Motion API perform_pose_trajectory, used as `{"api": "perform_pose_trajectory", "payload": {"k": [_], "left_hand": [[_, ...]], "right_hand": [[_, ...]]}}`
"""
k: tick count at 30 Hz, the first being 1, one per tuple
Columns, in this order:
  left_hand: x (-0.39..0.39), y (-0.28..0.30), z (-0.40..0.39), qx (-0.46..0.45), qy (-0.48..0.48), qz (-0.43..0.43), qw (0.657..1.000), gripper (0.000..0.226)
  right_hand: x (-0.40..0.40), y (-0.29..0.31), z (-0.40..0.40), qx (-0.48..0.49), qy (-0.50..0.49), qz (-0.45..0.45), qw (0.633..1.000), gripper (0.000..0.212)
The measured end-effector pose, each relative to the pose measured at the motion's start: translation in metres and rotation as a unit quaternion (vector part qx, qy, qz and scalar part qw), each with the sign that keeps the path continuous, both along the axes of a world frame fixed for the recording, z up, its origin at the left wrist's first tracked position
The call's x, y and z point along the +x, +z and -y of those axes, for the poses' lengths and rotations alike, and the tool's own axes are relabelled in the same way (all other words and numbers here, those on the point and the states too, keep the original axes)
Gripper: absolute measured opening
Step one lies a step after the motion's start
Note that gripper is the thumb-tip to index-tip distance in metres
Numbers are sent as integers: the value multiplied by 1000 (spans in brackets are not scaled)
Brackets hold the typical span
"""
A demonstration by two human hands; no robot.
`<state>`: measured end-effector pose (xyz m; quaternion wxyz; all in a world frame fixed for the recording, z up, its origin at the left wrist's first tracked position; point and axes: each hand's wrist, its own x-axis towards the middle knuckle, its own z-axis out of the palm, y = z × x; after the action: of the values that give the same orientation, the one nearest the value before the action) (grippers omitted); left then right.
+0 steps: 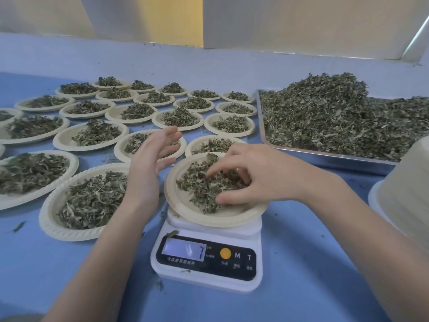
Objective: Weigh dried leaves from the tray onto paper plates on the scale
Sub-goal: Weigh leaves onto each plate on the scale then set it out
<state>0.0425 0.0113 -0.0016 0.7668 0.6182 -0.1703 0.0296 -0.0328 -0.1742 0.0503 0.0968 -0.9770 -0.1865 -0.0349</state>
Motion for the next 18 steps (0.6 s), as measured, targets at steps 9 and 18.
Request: {"api": "perform_pose_trajectory", "payload": {"k": [9, 18], "left_hand": [[1, -1, -1, 2, -5, 0, 1000, 39], [-4, -5, -1, 88, -14, -11, 996, 45]], "right_hand": [[1, 8, -1, 102, -8, 37, 994, 19], [-1, -1, 8, 52, -58, -22, 997, 85]]}}
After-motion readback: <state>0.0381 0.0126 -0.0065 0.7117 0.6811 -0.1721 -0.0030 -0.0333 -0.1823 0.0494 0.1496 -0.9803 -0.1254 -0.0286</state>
